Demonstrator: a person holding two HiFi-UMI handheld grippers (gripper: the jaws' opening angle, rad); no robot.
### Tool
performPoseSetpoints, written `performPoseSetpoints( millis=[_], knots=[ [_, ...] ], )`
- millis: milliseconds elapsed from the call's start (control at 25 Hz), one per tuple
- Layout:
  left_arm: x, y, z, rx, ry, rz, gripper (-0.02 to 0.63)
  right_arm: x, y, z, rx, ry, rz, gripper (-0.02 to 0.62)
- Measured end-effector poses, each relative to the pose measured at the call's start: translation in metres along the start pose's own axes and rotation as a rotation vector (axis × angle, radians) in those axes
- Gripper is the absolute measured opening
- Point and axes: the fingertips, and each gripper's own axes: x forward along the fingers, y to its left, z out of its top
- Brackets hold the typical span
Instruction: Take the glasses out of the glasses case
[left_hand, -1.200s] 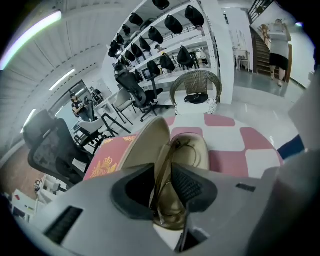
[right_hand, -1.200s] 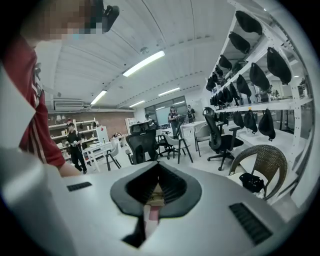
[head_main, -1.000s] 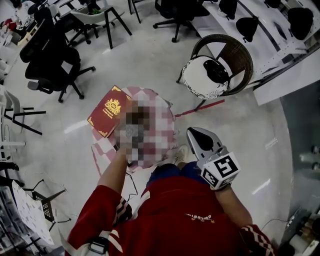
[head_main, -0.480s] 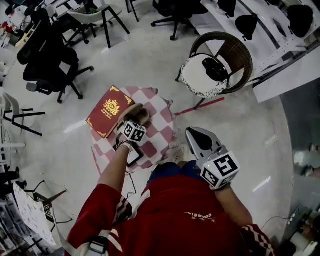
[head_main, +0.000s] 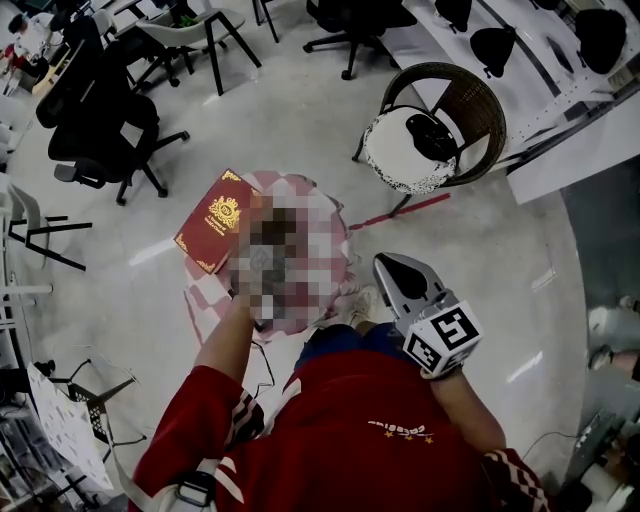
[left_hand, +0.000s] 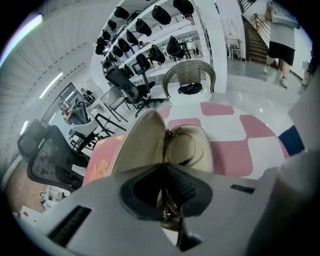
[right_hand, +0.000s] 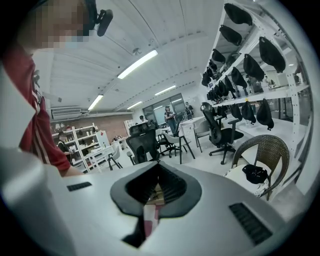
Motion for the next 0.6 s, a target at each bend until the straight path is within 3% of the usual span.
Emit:
performPoseSetpoints(
  millis=[600],
  knots=[
    [-0.045,0.007,0.019,0.049,-0.090,0.039,0.021,-0.016,0.021,0.007,0.004,-0.012,-0.022,0.014]
  ],
)
